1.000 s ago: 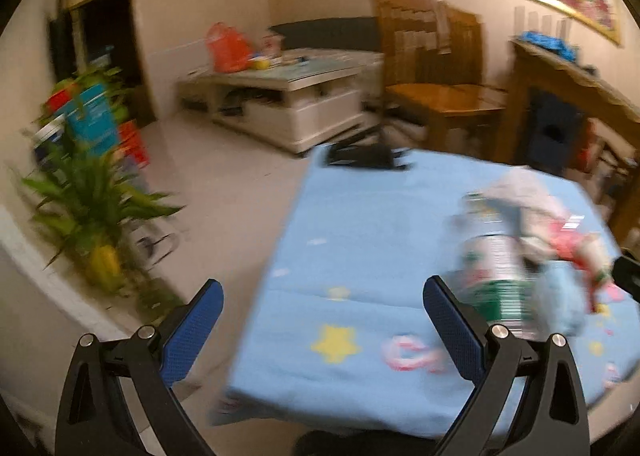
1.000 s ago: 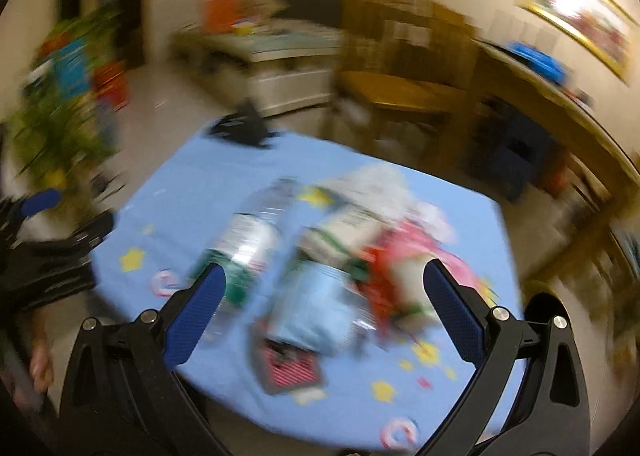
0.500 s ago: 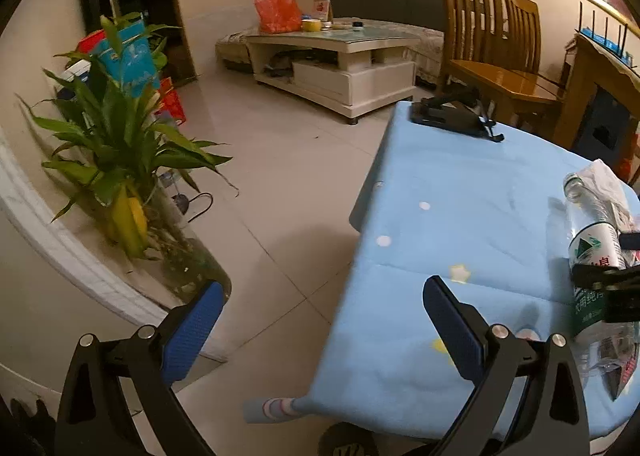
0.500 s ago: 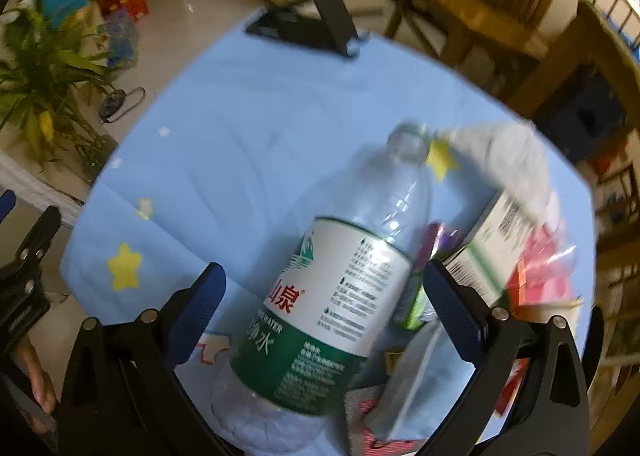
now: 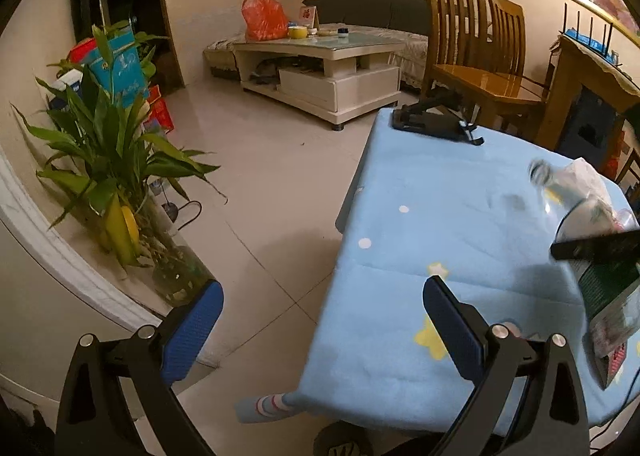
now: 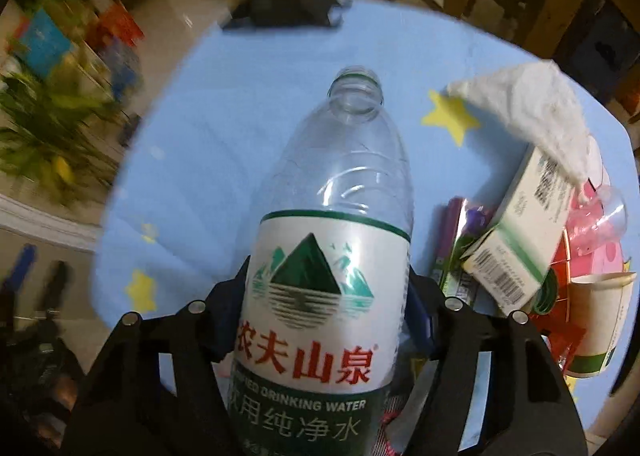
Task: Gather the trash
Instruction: 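Grasp the clear water bottle with the right gripper, then carry the bottle toward the bin with the right gripper while the left gripper grasps the blue mask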
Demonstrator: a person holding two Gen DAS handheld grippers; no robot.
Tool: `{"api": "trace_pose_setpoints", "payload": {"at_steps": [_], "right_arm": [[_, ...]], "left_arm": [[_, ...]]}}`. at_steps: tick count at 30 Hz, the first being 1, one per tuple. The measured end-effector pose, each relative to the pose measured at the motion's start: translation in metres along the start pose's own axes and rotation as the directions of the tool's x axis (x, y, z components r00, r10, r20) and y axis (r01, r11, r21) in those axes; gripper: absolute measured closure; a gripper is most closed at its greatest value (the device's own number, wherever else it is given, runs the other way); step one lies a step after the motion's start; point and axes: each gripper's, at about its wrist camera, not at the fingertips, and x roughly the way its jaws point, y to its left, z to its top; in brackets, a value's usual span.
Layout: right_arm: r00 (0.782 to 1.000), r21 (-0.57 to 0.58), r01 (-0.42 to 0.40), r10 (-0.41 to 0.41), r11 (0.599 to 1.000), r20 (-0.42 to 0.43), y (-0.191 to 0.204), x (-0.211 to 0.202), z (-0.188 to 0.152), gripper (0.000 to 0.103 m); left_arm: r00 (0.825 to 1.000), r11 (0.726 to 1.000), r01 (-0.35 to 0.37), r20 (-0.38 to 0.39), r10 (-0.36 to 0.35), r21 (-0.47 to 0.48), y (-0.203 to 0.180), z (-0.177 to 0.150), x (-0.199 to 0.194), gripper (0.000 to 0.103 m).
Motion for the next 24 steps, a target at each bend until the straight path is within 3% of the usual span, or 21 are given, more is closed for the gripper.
{"api": "trace_pose_setpoints", "payload": {"at_steps": [3,5,7,12,17,20,24], "right_arm": [[0.987,0.030,-0.120,0.116,0.992,0.113,-0.015,-0.045,-0.002,0.037],[0.965,0.043,-0.202,0.191,0.978,0.179,-0.030,-0.075,-0.009,0.037],[0.946,0.080,-0.239,0.213,0.968,0.245,-0.058,-0.106,-0.021,0.038],[0.939,0.203,-0.201,0.129,0.958,0.317,-0.145,-0.150,-0.068,0.037],[0.923,0.360,-0.218,0.072,0.907,0.377,-0.237,-0.161,-0.119,0.037],[0.909,0.386,-0.240,0.066,0.891,0.412,-0.274,-0.166,-0.144,0.037],[0.873,0.357,-0.271,0.072,0.894,0.483,-0.303,-0.174,-0.161,0.037]], "left_arm": [[1.000,1.000,0.020,0.010,-0.020,0.018,-0.011,0.001,-0.007,0.006],[0.999,0.998,0.052,0.010,-0.052,0.039,-0.023,0.001,-0.013,0.006],[0.996,0.995,0.083,0.009,-0.084,0.061,-0.034,0.000,-0.018,0.006],[0.976,0.966,0.219,-0.024,-0.217,0.138,-0.083,-0.003,-0.034,0.006],[0.926,0.898,0.378,-0.069,-0.372,0.226,-0.149,-0.005,-0.049,0.006],[0.898,0.853,0.440,-0.123,-0.423,0.279,-0.194,-0.008,-0.046,0.006],[0.899,0.835,0.437,-0.193,-0.393,0.335,-0.244,-0.014,-0.028,0.006]]}}
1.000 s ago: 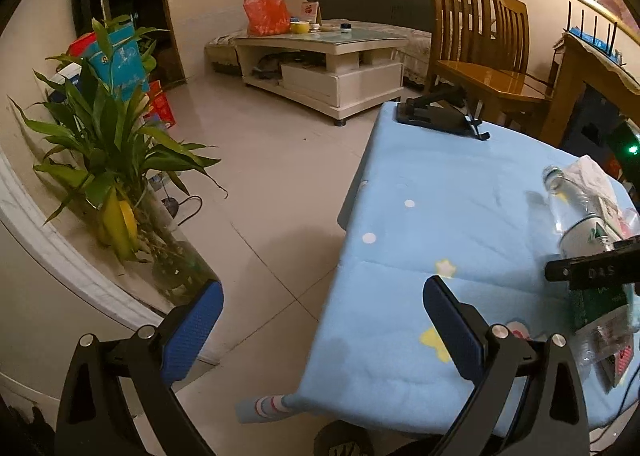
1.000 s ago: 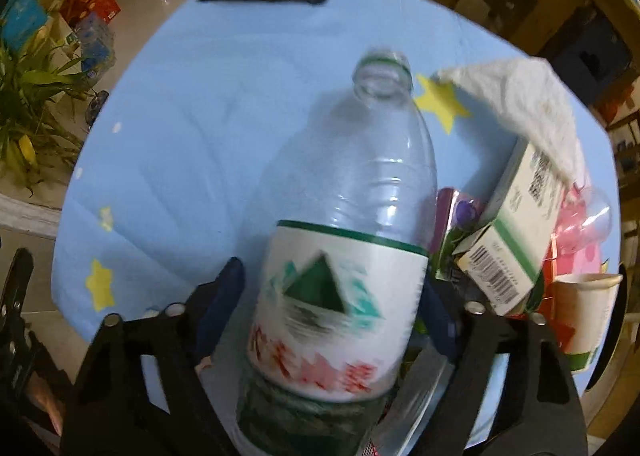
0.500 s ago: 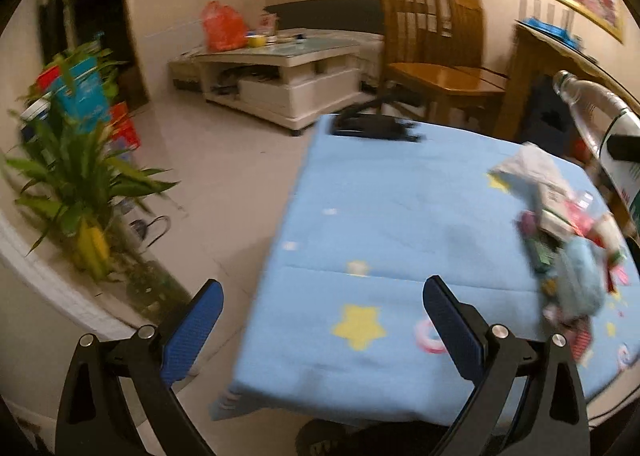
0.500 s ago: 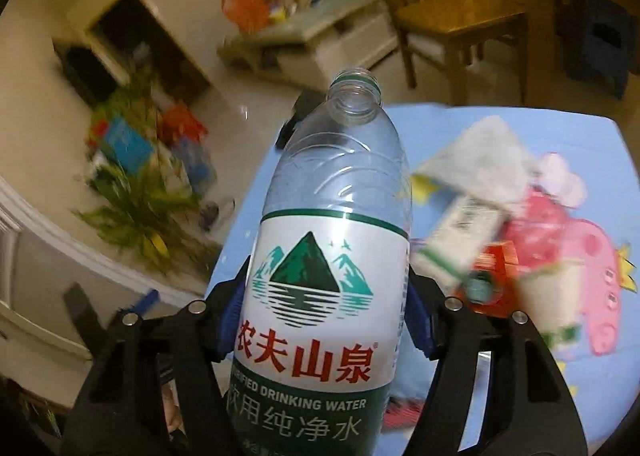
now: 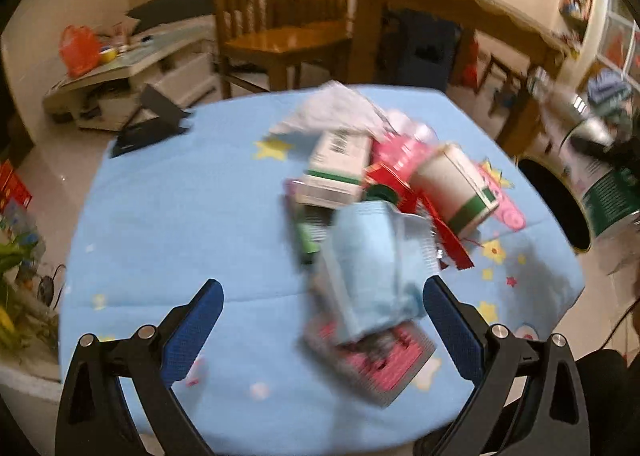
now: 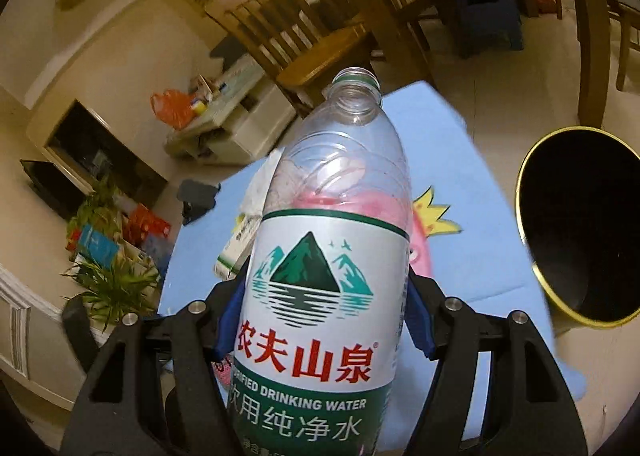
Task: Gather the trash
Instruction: 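Carry the bottle toward the bin with the right gripper while the left gripper grasps the blue mask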
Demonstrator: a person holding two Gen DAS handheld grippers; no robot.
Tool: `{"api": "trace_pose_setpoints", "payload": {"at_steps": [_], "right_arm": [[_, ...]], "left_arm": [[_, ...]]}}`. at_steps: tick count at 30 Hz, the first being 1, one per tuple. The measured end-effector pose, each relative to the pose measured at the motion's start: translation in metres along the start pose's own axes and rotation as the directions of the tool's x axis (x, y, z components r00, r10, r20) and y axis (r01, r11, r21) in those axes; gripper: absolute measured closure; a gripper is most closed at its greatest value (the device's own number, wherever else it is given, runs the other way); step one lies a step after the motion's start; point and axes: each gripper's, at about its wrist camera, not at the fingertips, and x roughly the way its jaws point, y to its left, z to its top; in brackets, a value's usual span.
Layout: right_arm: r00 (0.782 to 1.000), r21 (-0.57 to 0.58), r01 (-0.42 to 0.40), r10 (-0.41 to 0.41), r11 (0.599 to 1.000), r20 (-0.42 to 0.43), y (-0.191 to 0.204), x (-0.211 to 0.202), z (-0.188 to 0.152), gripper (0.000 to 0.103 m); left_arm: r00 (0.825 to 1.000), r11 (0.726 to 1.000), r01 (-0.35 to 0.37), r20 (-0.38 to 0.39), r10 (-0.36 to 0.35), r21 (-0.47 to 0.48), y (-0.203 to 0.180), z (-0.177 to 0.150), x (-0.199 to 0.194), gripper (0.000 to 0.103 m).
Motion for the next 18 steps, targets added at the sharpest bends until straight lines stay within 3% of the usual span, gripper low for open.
{"api": "trace_pose_setpoints", "payload": {"at_steps": [5,6,7,9,12,18], "right_arm": [[0.996,-0.026,-0.046,0.048,0.999,0.070,-0.038,-0.014,0.001,0.037],[0.994,-0.028,-0.054,0.056,0.998,0.089,-0.046,-0.014,0.000,0.037],[0.993,-0.026,-0.058,0.061,0.998,0.099,-0.052,-0.016,-0.001,0.037],[0.991,-0.018,-0.063,0.065,0.998,0.117,-0.064,-0.015,-0.002,0.037],[0.991,-0.026,-0.043,0.046,0.999,0.127,-0.072,-0.018,0.000,0.037],[0.992,-0.050,-0.010,0.017,0.999,0.127,-0.072,-0.019,-0.004,0.037]], "left_arm": [[0.996,1.000,-0.013,-0.084,0.013,0.004,-0.014,0.003,0.033,0.011],[0.996,1.000,0.001,-0.094,-0.001,0.000,-0.013,0.003,0.036,0.027],[0.995,1.000,0.014,-0.101,-0.015,-0.007,-0.012,0.003,0.037,0.058],[0.994,0.999,-0.008,-0.109,0.003,-0.045,-0.006,0.004,0.035,0.084],[0.999,0.992,-0.039,-0.031,0.036,-0.123,0.009,0.009,0.012,0.085],[0.996,0.986,0.031,0.093,-0.017,-0.161,0.018,0.019,-0.030,0.085]]}}
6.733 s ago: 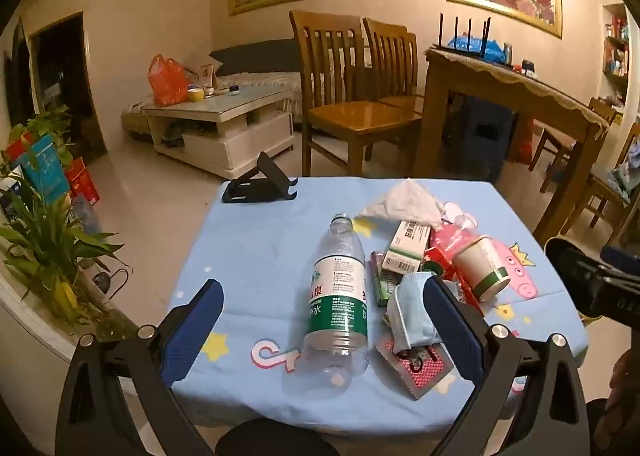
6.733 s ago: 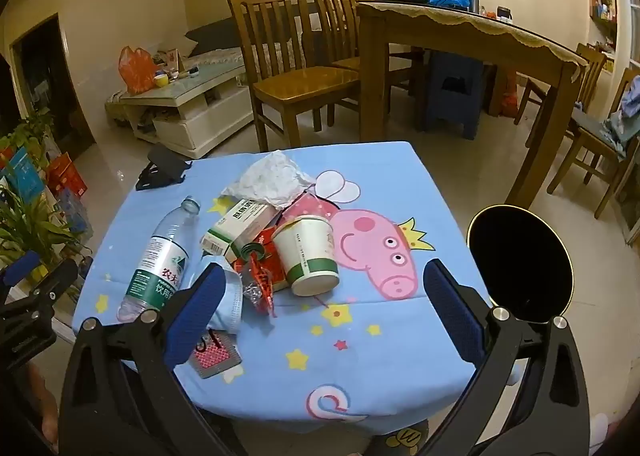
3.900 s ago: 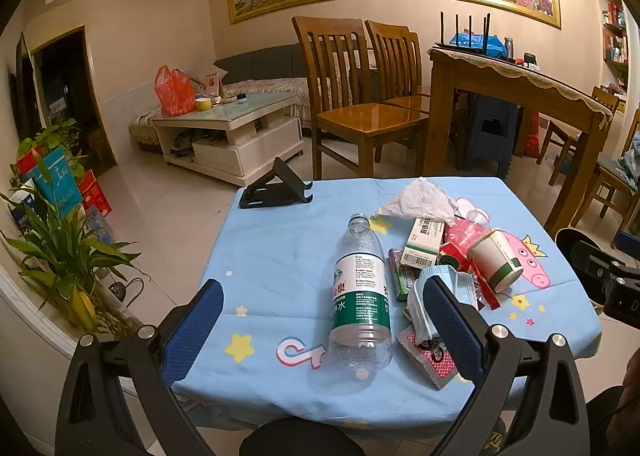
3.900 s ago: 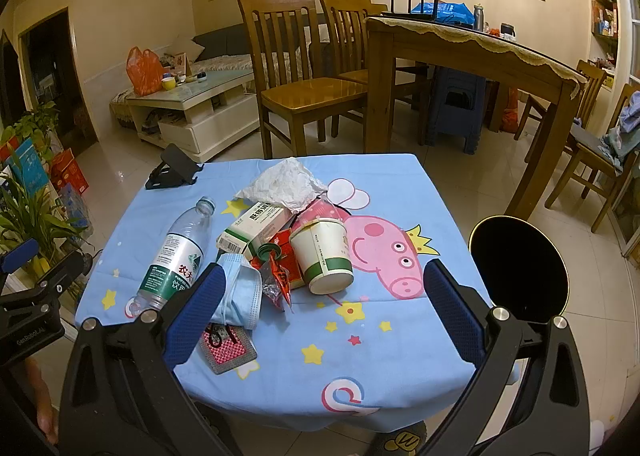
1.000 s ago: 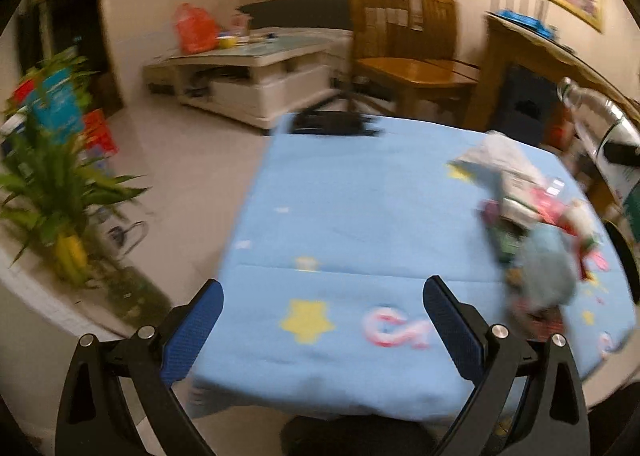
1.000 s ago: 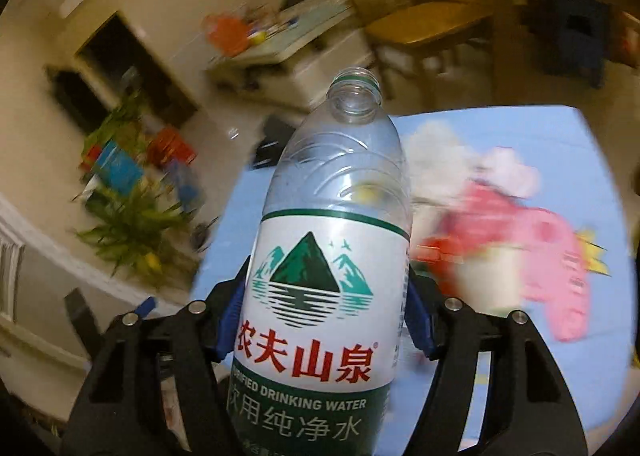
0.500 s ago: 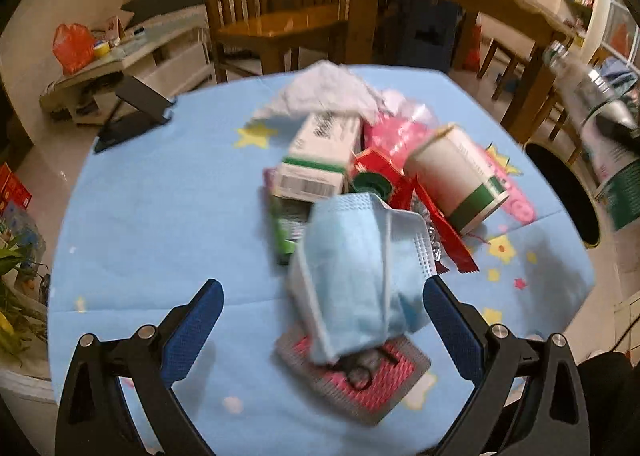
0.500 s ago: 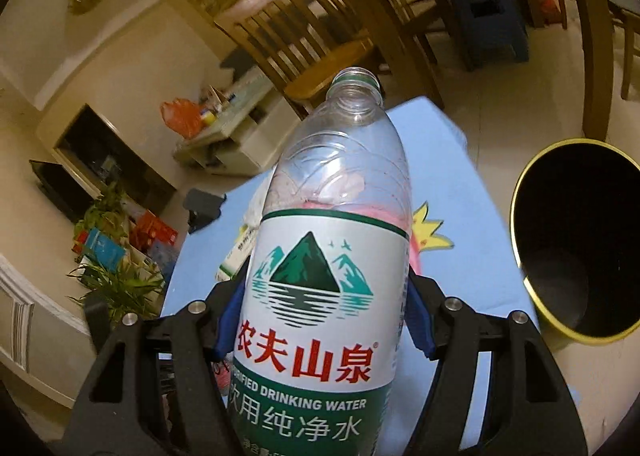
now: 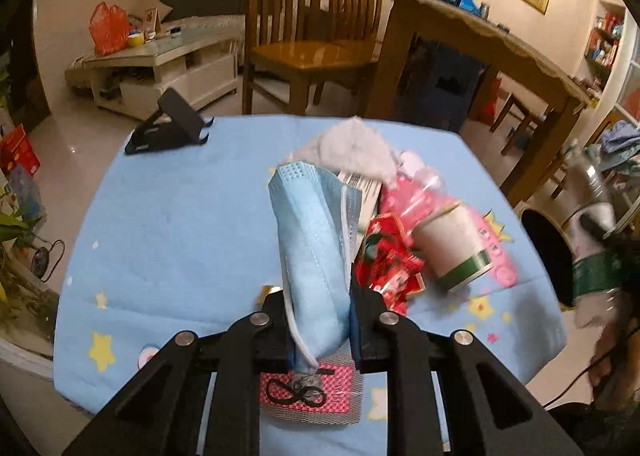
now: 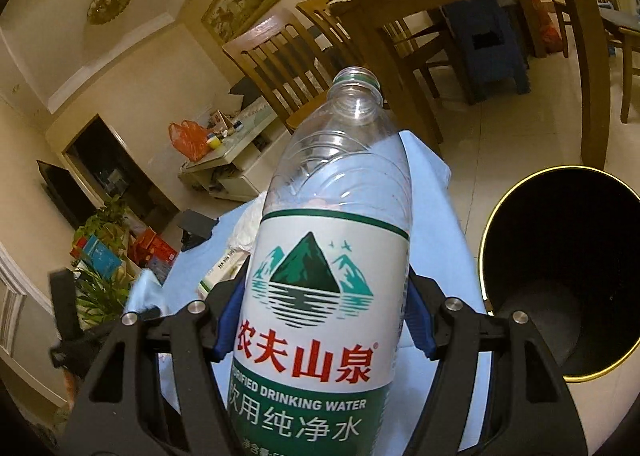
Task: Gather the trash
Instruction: 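Carry the bottle toward the bin with the right gripper while the left gripper grasps the blue mask, then open the right gripper over the bin while the left gripper drops the blue mask in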
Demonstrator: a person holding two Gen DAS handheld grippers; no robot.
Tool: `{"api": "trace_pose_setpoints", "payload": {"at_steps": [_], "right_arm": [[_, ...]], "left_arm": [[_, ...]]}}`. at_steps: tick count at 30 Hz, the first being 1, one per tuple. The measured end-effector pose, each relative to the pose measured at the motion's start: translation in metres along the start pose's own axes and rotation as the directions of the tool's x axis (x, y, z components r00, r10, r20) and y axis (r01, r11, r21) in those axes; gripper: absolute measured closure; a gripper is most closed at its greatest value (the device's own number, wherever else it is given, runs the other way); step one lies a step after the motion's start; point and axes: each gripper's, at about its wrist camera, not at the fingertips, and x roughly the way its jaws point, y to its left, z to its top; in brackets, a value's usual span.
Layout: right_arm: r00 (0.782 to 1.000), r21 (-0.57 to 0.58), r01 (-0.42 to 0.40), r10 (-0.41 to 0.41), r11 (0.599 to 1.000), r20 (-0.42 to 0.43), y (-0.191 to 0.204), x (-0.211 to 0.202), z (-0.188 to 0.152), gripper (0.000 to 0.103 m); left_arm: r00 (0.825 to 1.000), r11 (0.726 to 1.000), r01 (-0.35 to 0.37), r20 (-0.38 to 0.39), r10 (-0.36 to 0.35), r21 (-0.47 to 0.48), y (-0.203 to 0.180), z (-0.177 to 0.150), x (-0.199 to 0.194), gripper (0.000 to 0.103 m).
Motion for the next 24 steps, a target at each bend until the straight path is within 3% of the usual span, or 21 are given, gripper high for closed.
{"api": "trace_pose_setpoints", "payload": {"at_steps": [2,4,7,12,16,19,24], "right_arm": [[1.000,0.017,0.012,-0.011,1.000,-0.008,-0.005,0.002,-0.002,0.037],[1.000,0.042,0.020,-0.020,0.999,-0.003,-0.012,-0.001,0.000,0.037],[0.998,0.090,0.056,-0.057,0.994,0.009,-0.032,-0.009,0.003,0.037],[0.975,0.203,0.190,-0.208,0.961,0.073,-0.079,-0.027,0.022,0.037],[0.922,0.215,0.346,-0.373,0.913,0.101,-0.103,-0.026,0.039,0.037],[0.897,0.207,0.426,-0.441,0.881,0.035,-0.119,-0.004,0.041,0.037],[0.868,0.217,0.496,-0.485,0.841,-0.103,-0.140,0.032,0.031,0.037]], "left_arm": [[0.997,0.997,0.080,0.001,-0.080,-0.022,0.001,0.001,-0.004,0.085],[0.981,0.980,0.192,-0.008,-0.193,-0.053,0.002,0.003,-0.007,0.085],[0.965,0.965,0.261,-0.003,-0.261,-0.040,-0.006,0.005,-0.011,0.085],[0.972,0.968,0.232,0.019,-0.235,0.093,-0.047,0.007,-0.022,0.085],[0.963,0.951,0.270,-0.018,-0.271,0.152,-0.080,0.008,-0.009,0.084],[0.958,0.934,0.286,-0.050,-0.282,0.215,-0.115,0.005,0.004,0.084],[0.939,0.889,0.345,-0.116,-0.324,0.301,-0.180,0.002,0.029,0.084]]}}
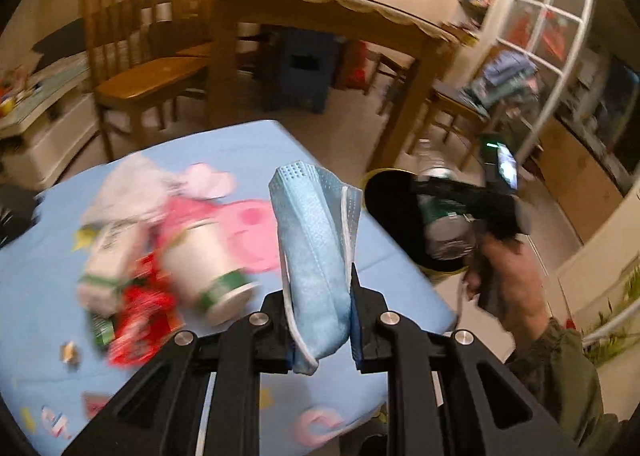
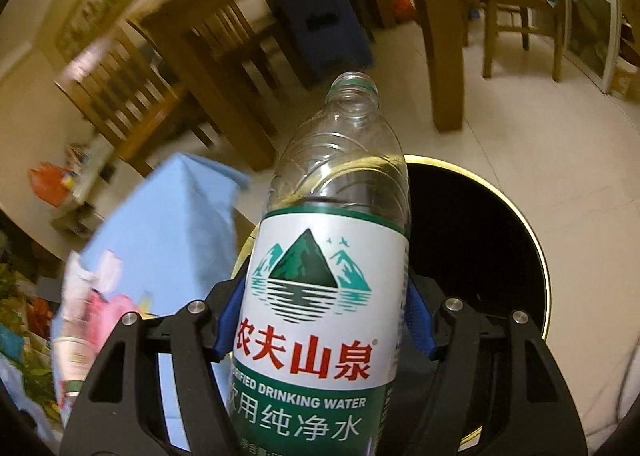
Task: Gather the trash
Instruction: 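Open the right gripper over the bin while the left gripper drops the blue mask in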
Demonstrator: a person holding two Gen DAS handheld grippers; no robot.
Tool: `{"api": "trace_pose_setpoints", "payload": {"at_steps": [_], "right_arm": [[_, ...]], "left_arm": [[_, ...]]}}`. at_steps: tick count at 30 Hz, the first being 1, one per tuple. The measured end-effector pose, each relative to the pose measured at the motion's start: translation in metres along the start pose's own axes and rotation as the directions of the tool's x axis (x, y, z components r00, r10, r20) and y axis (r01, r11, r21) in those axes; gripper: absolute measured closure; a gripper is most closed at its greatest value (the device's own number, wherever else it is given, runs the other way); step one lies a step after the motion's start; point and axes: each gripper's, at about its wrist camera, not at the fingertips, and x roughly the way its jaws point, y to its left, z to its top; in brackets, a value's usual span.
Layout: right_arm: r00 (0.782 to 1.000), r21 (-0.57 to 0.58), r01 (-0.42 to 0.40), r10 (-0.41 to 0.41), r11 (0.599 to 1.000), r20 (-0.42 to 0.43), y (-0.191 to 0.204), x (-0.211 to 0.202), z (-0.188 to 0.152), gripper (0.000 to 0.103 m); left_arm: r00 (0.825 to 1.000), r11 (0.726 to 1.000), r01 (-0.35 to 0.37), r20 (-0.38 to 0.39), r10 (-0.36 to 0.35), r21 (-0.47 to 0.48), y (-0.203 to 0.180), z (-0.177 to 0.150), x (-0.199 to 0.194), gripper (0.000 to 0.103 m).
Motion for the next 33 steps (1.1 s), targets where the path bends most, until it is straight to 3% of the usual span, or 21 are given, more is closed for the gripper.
{"api": "trace_pose_setpoints", "payload": {"at_steps": [7,14,15,16,18,24,29,32,33], "right_arm": [[1.000,0.058,0.010,-0.009,0.998,-0.019,-0.031,0.024,0.012,0.037],[0.990,0.248,-0.091,0.060,0.965,0.127,-0.099,-0.029,0.019,0.037],[0.988,0.261,-0.096,0.060,0.961,0.141,-0.104,-0.034,0.020,0.037],[0.986,0.273,-0.103,0.063,0.956,0.153,-0.110,-0.038,0.021,0.037],[0.985,0.287,-0.108,0.064,0.952,0.159,-0.116,-0.041,0.023,0.037],[0.991,0.230,-0.097,0.073,0.968,0.111,-0.105,-0.033,0.027,0.037],[0.998,0.120,-0.053,0.057,0.991,-0.029,-0.073,-0.001,0.023,0.036],[0.999,0.056,0.027,-0.025,0.998,-0.031,-0.057,0.004,0.019,0.012],[0.999,0.039,0.047,-0.046,0.998,-0.014,-0.054,0.002,0.019,0.012]], "left_arm": [[0.995,0.994,0.071,-0.072,-0.065,0.084,-0.070,0.048,0.082,0.084],[0.981,0.990,0.108,-0.170,-0.092,0.088,-0.098,0.070,0.162,0.081],[0.979,0.990,0.113,-0.180,-0.096,0.087,-0.102,0.074,0.172,0.068],[0.977,0.989,0.119,-0.190,-0.101,0.086,-0.107,0.077,0.183,0.043],[0.984,0.993,0.061,-0.176,-0.042,0.106,-0.116,0.080,0.198,0.021],[0.980,0.996,0.022,-0.199,-0.004,0.086,-0.116,0.077,0.215,0.021],[0.983,1.000,0.000,-0.184,0.004,0.021,-0.100,0.068,0.196,0.021],[0.984,1.000,-0.001,-0.179,0.001,-0.002,-0.095,0.062,0.184,0.021],[0.984,1.000,0.002,-0.180,-0.003,-0.005,-0.093,0.060,0.179,0.021]]}}
